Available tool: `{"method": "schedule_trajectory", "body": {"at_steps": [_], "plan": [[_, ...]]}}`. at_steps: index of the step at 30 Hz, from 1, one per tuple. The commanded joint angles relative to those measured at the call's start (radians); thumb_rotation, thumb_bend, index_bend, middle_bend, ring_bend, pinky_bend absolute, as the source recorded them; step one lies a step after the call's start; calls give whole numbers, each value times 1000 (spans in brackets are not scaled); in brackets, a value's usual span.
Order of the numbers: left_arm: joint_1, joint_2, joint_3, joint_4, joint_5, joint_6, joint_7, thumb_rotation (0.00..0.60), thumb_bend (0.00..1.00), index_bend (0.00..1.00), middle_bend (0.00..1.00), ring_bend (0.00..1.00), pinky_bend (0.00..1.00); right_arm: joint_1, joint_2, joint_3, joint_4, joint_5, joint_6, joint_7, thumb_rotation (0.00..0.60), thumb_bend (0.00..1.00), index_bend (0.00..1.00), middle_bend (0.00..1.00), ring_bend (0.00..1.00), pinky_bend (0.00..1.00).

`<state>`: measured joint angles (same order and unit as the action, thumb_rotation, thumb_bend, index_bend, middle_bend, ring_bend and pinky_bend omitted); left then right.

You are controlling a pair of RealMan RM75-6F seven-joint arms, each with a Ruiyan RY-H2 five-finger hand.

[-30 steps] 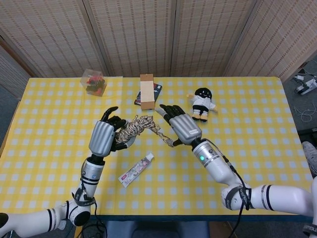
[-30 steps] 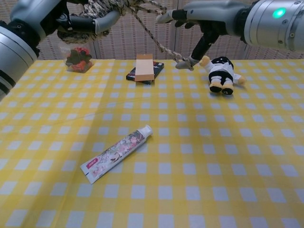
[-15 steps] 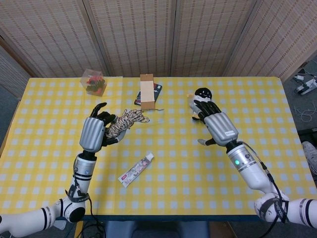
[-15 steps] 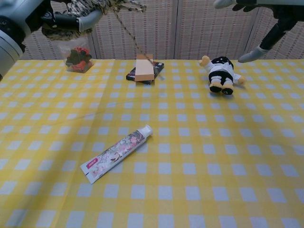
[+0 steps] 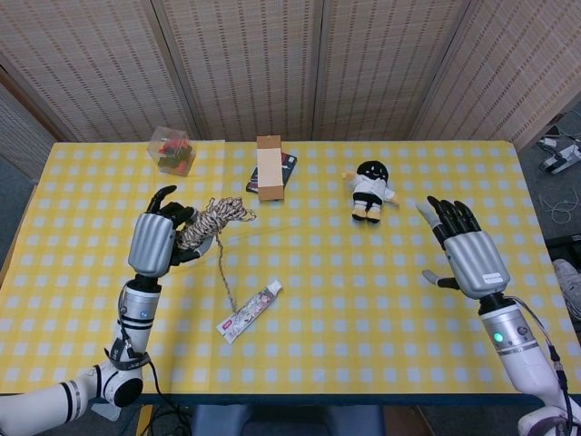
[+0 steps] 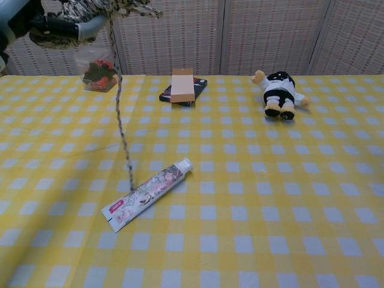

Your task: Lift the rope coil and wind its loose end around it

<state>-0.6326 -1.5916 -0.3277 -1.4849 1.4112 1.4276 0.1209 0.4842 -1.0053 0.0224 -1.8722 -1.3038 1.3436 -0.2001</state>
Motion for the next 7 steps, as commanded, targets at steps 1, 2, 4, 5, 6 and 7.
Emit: {"method": "schedule_trajectory", "body": {"at_steps": [1, 2, 4, 5, 6, 7], "plan": [[5, 9, 4, -1, 4, 3, -3, 478, 357, 771, 731, 505, 154, -74, 26, -41, 5, -59, 58, 35, 600, 113, 0, 10, 0, 0], [7, 12, 5, -3, 5, 4, -5, 478, 357, 771, 731, 505, 154, -89, 29, -47, 10, -71, 71, 39, 600, 113, 0, 12, 0, 0], [10, 16, 9, -5, 7, 4, -5, 478, 357, 771, 731, 505, 154, -123, 32, -57, 22, -94, 101, 48, 600, 113, 0, 15, 0, 0], [11, 18, 11, -6, 8, 4, -4, 479, 357, 771, 731, 505, 154, -136, 34, -60, 26, -102, 112, 51, 600, 112, 0, 16, 0, 0], [12, 19, 13, -6, 9, 5, -5, 480, 357, 771, 731, 505, 154, -147, 35, -62, 29, -108, 122, 56, 600, 113, 0, 17, 0, 0], [13, 20, 15, -7, 10, 5, -5, 481, 358, 771, 731, 505, 154, -161, 36, -64, 33, -117, 132, 64, 600, 113, 0, 17, 0, 0]]}}
